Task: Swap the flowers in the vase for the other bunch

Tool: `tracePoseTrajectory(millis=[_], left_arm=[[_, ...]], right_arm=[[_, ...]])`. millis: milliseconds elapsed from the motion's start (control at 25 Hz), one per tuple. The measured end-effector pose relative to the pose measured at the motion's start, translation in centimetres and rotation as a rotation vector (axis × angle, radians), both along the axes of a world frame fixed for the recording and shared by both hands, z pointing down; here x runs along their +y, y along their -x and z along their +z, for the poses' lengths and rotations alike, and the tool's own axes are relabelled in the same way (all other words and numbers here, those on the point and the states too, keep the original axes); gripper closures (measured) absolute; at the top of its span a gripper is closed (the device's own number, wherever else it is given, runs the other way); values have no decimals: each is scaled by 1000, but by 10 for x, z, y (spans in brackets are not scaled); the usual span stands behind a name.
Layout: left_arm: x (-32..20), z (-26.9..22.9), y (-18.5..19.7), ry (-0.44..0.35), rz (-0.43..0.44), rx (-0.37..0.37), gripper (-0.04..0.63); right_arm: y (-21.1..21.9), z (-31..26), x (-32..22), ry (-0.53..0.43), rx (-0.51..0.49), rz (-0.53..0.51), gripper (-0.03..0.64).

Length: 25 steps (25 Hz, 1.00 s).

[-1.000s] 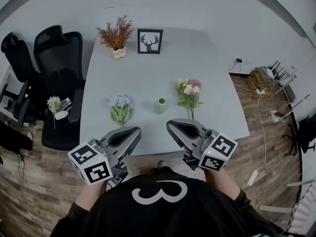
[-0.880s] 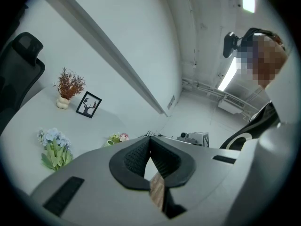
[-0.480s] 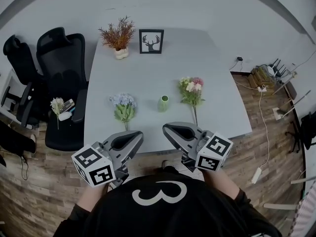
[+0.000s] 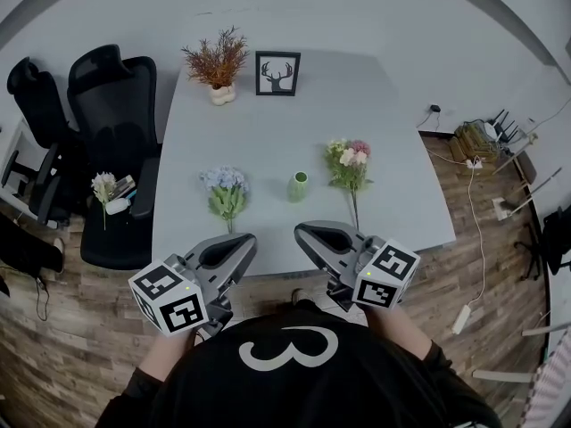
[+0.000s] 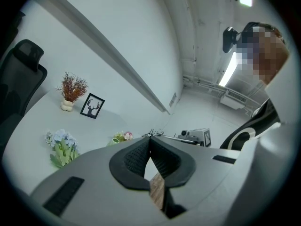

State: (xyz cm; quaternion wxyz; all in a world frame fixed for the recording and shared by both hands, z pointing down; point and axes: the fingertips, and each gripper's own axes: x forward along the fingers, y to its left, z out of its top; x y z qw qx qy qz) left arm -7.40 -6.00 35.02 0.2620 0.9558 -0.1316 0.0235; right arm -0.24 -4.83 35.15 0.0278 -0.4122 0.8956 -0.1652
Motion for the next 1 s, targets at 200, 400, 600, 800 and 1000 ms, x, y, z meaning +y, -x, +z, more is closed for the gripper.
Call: tracePoseTrajectory(millis=[200,400,600,800,1000], left_arm=[[-6,5,9,18,-38,-3,584],[-12,8,26,32,-99,-4,586],[-15,10,53,41,-175,-6,584],[-15,12,83,50,-251,-2,584],[-16,15,109,67,-321,15,584]], right_arm=[[7,9,-8,43,-8,-13,609],[24,14,-19,61,6,-59,607],[58,23,-29,65,64,-149,607],[88,34,-46,94,69,-226,588],[101,43,-77,124,63,-208,467]])
